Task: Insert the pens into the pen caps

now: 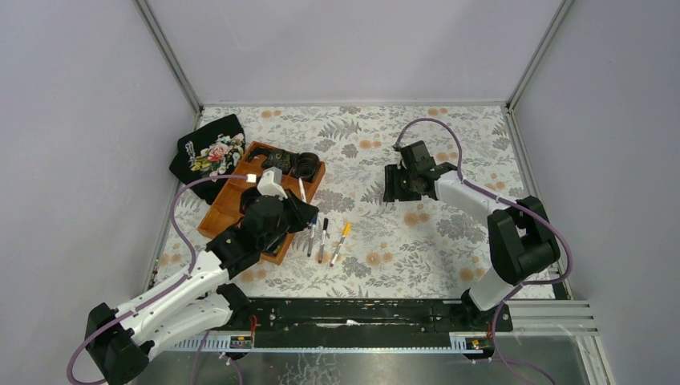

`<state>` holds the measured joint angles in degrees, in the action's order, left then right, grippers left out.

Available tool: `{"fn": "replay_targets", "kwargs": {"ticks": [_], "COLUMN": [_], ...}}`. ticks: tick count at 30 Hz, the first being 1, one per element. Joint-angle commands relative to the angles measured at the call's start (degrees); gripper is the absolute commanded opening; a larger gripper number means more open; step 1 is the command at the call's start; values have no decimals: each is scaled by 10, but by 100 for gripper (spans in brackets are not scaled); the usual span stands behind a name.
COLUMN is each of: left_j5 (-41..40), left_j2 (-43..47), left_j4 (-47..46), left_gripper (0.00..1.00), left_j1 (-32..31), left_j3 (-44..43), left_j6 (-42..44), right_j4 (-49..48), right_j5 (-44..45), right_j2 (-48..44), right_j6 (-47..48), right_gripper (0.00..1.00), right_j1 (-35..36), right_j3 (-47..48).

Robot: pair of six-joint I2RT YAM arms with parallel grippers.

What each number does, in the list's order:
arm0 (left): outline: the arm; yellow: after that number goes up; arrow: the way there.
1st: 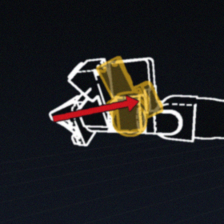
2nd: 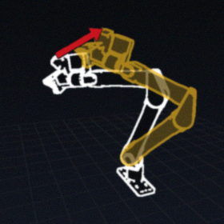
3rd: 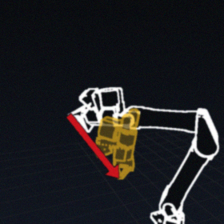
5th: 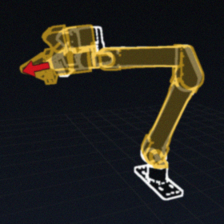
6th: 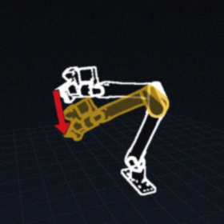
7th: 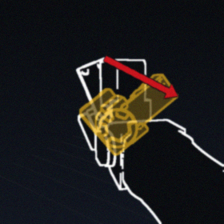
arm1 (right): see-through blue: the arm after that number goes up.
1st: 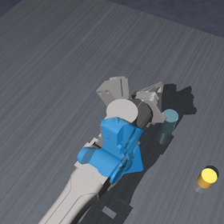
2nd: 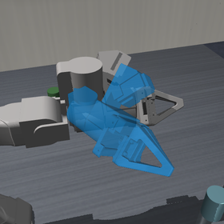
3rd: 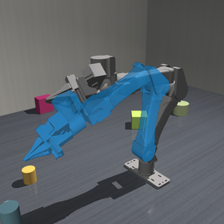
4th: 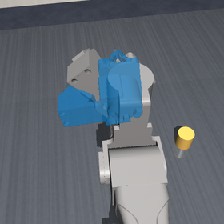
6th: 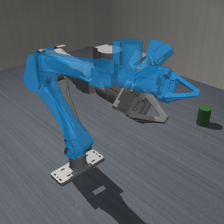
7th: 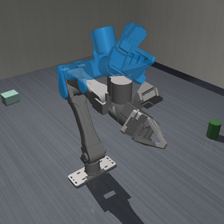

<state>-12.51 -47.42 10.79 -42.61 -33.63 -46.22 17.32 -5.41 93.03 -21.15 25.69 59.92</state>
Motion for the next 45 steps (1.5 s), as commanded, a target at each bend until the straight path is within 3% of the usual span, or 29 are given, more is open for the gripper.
{"fn": "replay_targets", "kwargs": {"ticks": [1, 35, 45], "left_j5": [14, 12, 7], "left_j2": [4, 26, 30], "left_j4": [4, 22, 29], "left_gripper": [0, 0, 0], "left_j1": [6, 8, 8], "left_j3": [8, 9, 9], "left_j6": [6, 4, 6], "right_j4": [-29, -58, -34], "right_j5": [2, 93, 114], "right_j2": [12, 151, 207], "right_j6": [-10, 2, 21], "right_gripper": [58, 61, 62], "right_j1": [4, -30, -47], "right_j3": [13, 61, 121]}}
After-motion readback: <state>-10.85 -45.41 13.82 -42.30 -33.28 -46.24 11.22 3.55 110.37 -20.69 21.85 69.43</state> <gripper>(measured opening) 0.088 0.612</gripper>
